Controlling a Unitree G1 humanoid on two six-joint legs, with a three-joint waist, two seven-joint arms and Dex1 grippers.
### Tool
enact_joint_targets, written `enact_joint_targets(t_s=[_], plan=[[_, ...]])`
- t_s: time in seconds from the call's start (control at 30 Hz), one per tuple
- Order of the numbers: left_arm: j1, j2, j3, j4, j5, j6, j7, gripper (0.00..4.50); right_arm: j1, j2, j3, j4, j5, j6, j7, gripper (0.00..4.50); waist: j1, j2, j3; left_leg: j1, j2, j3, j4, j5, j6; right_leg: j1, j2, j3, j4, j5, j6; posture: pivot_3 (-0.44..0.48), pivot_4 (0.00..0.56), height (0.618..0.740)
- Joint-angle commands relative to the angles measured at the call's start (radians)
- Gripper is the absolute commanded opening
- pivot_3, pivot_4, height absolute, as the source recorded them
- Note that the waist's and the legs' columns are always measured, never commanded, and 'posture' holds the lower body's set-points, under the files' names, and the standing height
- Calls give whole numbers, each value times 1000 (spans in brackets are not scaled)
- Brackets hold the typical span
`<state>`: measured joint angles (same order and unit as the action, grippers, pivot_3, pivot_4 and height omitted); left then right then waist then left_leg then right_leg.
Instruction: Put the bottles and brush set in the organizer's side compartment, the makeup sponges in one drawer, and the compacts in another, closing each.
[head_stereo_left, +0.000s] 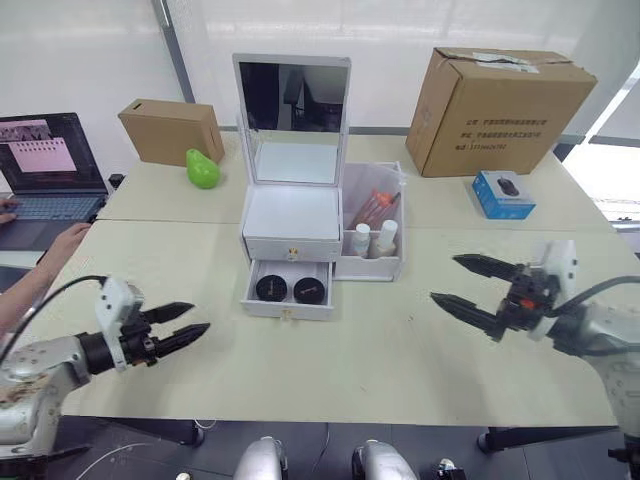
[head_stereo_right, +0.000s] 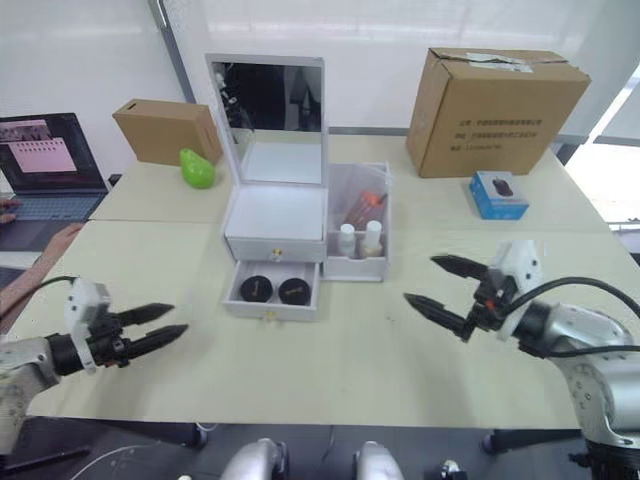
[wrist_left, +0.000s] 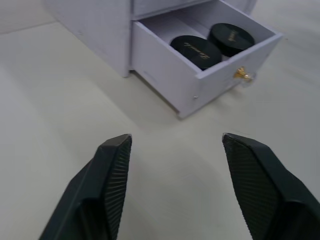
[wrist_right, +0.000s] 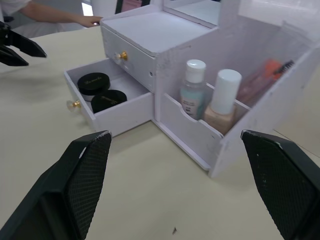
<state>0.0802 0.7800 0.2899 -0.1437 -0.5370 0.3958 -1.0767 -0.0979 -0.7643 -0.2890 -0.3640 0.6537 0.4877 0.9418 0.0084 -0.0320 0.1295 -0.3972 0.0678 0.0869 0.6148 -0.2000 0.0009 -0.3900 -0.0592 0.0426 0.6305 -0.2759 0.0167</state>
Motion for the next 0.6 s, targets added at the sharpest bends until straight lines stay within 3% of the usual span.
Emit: enact_joint_targets(t_s=[0.03, 0.2, 0.6], plan=[[-45, -19, -90, -49, 33, -28, -3, 1744, -54, 12, 43, -43, 28, 6, 5, 4500, 2, 0, 0, 0, 0, 0, 0, 0, 0, 0, 0, 0, 0, 0, 0, 0, 150, 740], [-123, -66, -192, -45, 77, -53, 13, 122, -107, 19, 90, -78, 37, 21, 4, 4500, 2, 0, 0, -1, 0, -1, 1, 0, 0, 0, 1, 0, 0, 0, 0, 0, 150, 740], [-355, -206, -359, 168, 304, -186, 164, 22, -132, 19, 104, -113, 46, 33, -15, 4500, 3, 0, 0, -2, -1, -3, 3, 0, 0, 1, 3, 0, 1, 0, 1, 0, 150, 740]])
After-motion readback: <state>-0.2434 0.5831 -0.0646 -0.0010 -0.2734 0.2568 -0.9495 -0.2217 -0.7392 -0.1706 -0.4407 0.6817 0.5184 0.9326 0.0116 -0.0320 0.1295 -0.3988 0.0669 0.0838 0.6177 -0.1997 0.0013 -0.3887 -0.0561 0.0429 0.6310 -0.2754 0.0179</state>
